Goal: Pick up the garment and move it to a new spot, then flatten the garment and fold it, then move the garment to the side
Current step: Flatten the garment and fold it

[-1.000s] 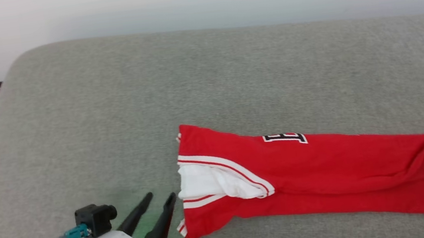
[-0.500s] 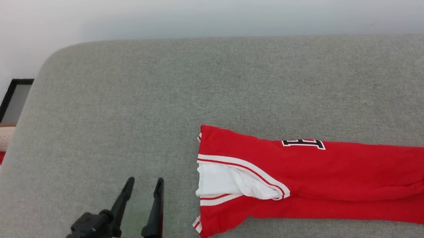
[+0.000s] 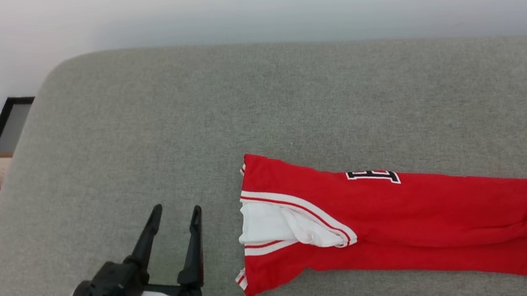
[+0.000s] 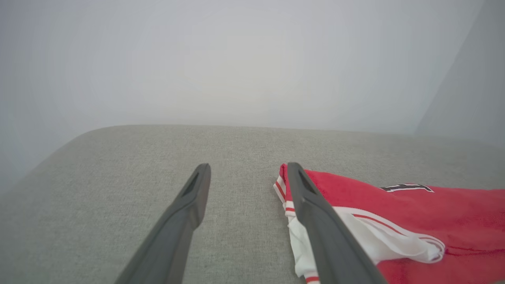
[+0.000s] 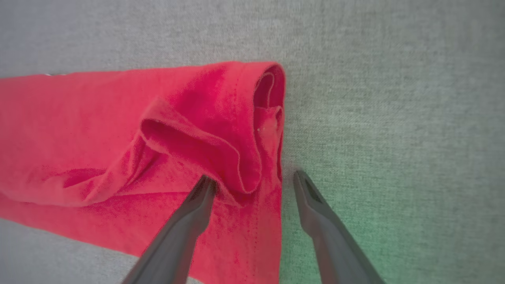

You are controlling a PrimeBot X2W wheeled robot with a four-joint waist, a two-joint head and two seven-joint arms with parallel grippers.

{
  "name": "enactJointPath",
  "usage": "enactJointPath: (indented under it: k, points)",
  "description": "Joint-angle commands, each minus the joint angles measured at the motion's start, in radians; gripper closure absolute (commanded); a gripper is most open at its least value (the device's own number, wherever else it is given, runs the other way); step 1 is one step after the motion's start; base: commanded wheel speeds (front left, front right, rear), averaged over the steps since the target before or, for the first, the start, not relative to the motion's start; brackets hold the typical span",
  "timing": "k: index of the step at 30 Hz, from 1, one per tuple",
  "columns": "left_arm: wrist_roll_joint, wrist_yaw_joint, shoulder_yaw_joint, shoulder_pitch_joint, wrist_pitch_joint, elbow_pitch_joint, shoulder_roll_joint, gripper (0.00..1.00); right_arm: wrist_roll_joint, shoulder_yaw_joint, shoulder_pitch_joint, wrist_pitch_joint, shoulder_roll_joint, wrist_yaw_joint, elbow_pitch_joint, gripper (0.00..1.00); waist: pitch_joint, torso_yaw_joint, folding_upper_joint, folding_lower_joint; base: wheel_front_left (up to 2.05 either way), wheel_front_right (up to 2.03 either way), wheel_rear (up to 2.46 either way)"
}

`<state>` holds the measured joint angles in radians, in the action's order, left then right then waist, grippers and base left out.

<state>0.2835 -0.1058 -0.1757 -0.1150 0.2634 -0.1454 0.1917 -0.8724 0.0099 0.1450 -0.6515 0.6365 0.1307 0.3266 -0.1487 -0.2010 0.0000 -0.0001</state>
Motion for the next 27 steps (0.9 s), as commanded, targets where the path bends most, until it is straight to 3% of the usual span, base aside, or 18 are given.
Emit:
enactJointPath:
  k: [1, 7, 8, 9, 10, 11, 12, 22, 27]
  points:
    - [-0.001, -0.010, 0.016, -0.006, 0.000, -0.018, -0.023, 0.00, 0.034, -0.016, 0.017, -0.018, -0.028, 0.000, 0.021, 0.00, -0.016, -0.007, 0.0000, 0.0001, 0.00, 0.00, 0.00]
    - [-0.014, -0.023, 0.053, -0.042, 0.001, -0.073, -0.060, 0.00, 0.117, -0.005, 0.007, -0.059, -0.130, 0.001, 0.053, 0.00, -0.051, -0.031, 0.0000, 0.0001, 0.00, 0.00, 0.00]
    - [-0.018, -0.024, 0.060, -0.045, 0.001, -0.076, -0.064, 0.00, 0.122, -0.008, 0.008, -0.057, -0.143, 0.001, 0.053, 0.22, -0.056, -0.033, 0.0000, 0.0001, 0.00, 0.00, 0.00]
    - [-0.020, -0.025, 0.066, -0.046, 0.001, -0.077, -0.067, 0.00, 0.128, -0.011, 0.010, -0.056, -0.154, 0.002, 0.050, 0.64, -0.061, -0.034, 0.0000, 0.0001, 0.00, 0.00, 0.00]
    - [-0.020, -0.025, 0.066, -0.046, 0.001, -0.077, -0.067, 0.00, 0.128, -0.011, 0.010, -0.056, -0.154, 0.002, 0.050, 0.64, -0.061, -0.034, 0.0000, 0.0001, 0.00, 0.00, 0.00]
    - [-0.023, -0.026, 0.071, -0.047, 0.001, -0.081, -0.068, 0.00, 0.132, -0.013, 0.011, -0.055, -0.163, 0.003, 0.049, 0.91, -0.066, -0.034, 0.0000, 0.0001, 0.00, 0.00, 0.00]
    - [-0.025, -0.026, 0.075, -0.049, 0.001, -0.082, -0.071, 0.00, 0.138, -0.015, 0.012, -0.055, -0.169, 0.003, 0.047, 1.00, -0.070, -0.035, 0.0000, 0.0001, 0.00, 0.00, 0.00]
    - [-0.038, -0.026, 0.075, -0.056, 0.001, -0.095, -0.052, 0.00, 0.137, -0.081, 0.041, -0.018, -0.168, 0.000, 0.003, 1.00, -0.091, 0.001, 0.0000, 0.0001, 0.00, 0.00, 0.00]
    - [-0.042, -0.026, 0.087, -0.050, 0.001, -0.085, -0.044, 0.00, 0.141, -0.128, 0.057, 0.038, -0.114, -0.002, -0.005, 1.00, -0.096, 0.043, 0.0000, 0.0001, 0.00, 0.00, 0.00]
